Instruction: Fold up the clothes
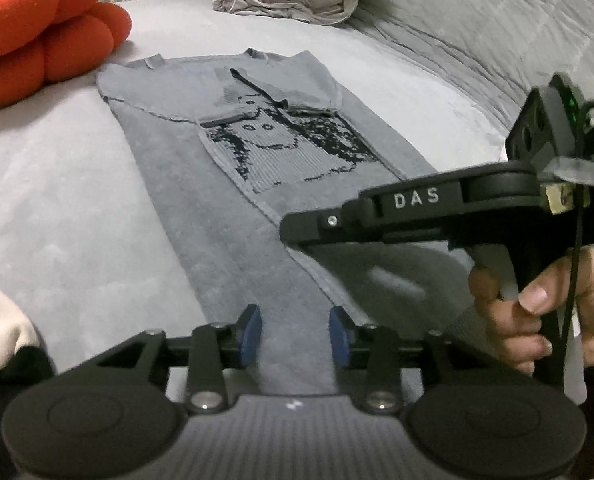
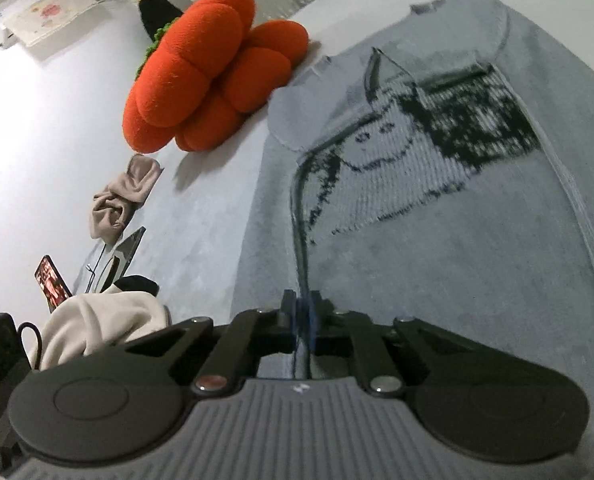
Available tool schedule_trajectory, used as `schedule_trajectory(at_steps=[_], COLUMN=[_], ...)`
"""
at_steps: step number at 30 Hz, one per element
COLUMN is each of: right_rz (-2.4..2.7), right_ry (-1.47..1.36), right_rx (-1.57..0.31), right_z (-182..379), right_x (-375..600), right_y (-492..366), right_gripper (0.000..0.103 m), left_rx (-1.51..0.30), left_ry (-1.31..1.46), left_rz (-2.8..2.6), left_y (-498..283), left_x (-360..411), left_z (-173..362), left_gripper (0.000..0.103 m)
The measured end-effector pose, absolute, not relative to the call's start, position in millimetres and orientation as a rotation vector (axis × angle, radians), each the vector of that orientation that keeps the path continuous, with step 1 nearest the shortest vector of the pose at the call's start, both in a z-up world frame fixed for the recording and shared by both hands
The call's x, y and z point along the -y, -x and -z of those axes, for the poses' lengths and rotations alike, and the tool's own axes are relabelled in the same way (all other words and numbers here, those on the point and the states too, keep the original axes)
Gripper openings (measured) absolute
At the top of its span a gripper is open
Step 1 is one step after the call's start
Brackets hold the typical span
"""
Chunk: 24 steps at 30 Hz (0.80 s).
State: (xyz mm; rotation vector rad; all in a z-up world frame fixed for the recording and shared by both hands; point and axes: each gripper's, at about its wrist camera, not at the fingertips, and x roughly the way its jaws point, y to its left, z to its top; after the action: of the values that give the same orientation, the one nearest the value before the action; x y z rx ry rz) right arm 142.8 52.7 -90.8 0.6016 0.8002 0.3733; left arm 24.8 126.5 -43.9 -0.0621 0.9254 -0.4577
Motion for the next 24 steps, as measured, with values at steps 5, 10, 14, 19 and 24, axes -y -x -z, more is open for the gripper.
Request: schedule_trajectory(at_steps=[5,10,14,19,24], right_rz=[-0.363,-0.327,-0.286,-0.259,-0.221], right_ry=[-0.6,-0.562,-0.536,-0.537,-0.53], right_rx=[-0.795,-0.761,-0.74,-0.731,-0.725], right_z=[85,77,72,69,67], right_x=[-49,-42,-34,-24,-15], right_y=[-137,-131,-128,-126,-123], right_gripper=[0.016,0.039,0.041,0.041,0.041], left_rx=[-0.891,-0.821,-0.793,-0.768,-0.744], left_ry=[0.109,0.138,0.148,0.143,0.13], left_rz=[0.437,0.394,0.356,0.323,0.283], left_y=[-24,-25,-28,-32,-36], left_x=[-138,-145,-144,-138,-134], left_z=[34,26,24,23,27], left_gripper=[0.056,0.056,0.056,0.056,0.056])
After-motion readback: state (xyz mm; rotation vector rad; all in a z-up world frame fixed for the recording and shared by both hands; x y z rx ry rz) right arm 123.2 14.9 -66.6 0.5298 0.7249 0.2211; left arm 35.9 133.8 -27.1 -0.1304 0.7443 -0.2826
